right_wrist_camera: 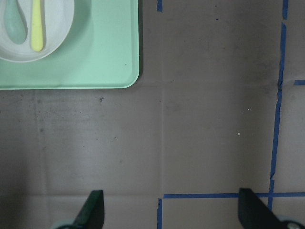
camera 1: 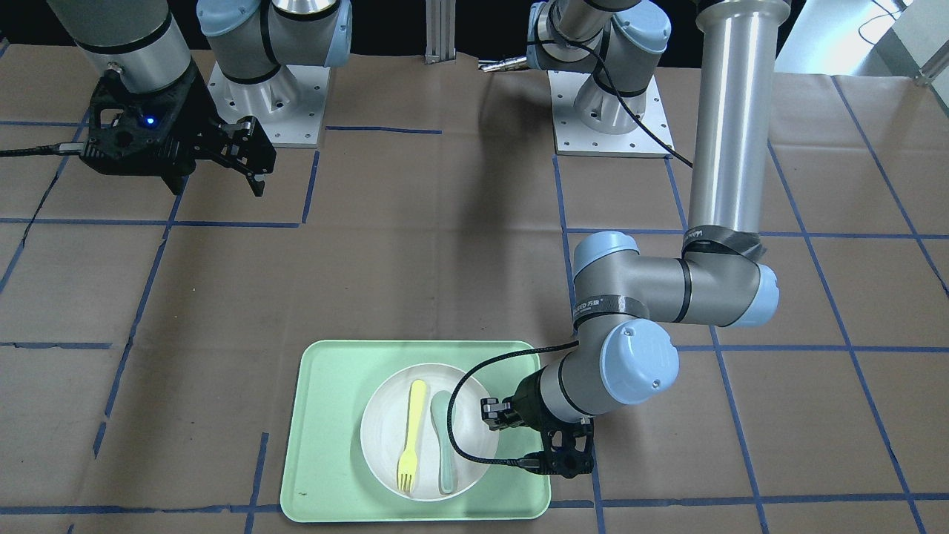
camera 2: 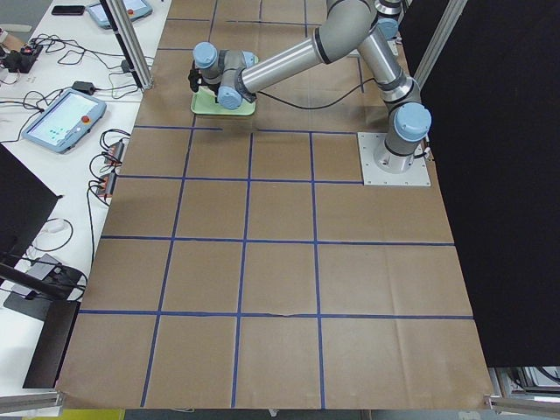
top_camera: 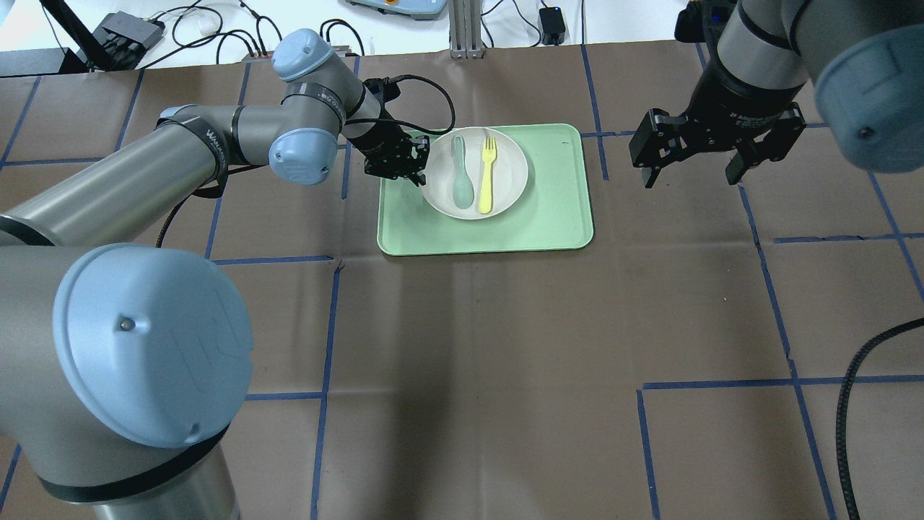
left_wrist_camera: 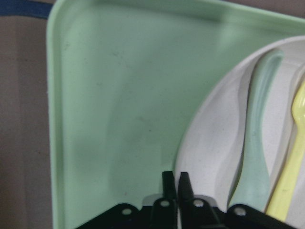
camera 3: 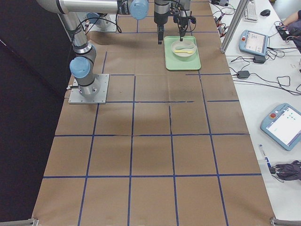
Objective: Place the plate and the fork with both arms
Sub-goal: 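Open the left gripper and lift it away from the plate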
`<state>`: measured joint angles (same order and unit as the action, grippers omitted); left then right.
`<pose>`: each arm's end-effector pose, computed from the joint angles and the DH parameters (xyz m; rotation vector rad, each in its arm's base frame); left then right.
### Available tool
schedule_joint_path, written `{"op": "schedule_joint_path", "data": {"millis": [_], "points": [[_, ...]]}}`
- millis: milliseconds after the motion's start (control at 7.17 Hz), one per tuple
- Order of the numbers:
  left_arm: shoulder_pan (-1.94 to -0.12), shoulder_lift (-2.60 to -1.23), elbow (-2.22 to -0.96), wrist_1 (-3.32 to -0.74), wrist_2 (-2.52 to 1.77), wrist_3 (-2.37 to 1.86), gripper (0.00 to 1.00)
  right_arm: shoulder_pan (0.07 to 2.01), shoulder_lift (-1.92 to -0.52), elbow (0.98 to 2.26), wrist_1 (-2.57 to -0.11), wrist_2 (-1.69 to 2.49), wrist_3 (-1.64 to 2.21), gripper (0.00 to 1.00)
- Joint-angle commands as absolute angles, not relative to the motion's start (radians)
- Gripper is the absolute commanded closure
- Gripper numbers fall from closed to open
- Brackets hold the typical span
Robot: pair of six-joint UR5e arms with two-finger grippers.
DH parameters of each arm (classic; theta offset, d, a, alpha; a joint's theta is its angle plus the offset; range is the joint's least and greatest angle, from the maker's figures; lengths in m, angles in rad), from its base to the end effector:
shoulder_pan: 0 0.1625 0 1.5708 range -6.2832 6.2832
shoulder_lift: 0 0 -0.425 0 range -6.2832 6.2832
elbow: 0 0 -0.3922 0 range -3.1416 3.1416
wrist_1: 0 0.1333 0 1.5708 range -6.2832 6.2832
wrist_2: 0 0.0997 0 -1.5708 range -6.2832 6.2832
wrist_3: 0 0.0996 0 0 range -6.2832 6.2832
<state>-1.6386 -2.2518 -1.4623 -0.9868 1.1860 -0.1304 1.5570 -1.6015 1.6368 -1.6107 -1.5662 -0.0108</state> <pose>-0.2176 -0.6848 0.1891 0.0832 -2.7561 -0.0374 0.1271 -0.4809 0.4743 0.0047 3.1370 -0.0073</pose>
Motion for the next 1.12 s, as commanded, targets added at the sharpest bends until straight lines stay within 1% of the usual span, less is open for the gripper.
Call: {"op": "schedule_joint_path", "data": {"millis": [0, 139, 418, 836, 976], "points": [[-1.641, -2.243, -1.476, -0.986, 1.189, -0.129, 0.93, 1.557, -1.601, 1.637, -1.611, -1.566, -0.011, 0.0], [-1.641, -2.243, -1.482, -0.986, 1.189, -0.124, 0.89, 1.557, -1.601, 1.637, -1.611, -1.566, -0.011, 0.0], [-1.643, -2.241, -1.483, -0.986, 1.189, -0.124, 0.87, 1.557, -1.601, 1.637, -1.611, -1.566, -0.011, 0.0], [-1.643, -2.241, -1.483, -0.986, 1.19, -0.123, 0.64, 1.557, -1.601, 1.637, -1.609, -1.566, -0.011, 0.0], [-1.643, -2.237, -1.483, -0.988, 1.192, -0.124, 0.52, 1.557, -1.601, 1.637, -1.611, -1.566, -0.011, 0.0]]}}
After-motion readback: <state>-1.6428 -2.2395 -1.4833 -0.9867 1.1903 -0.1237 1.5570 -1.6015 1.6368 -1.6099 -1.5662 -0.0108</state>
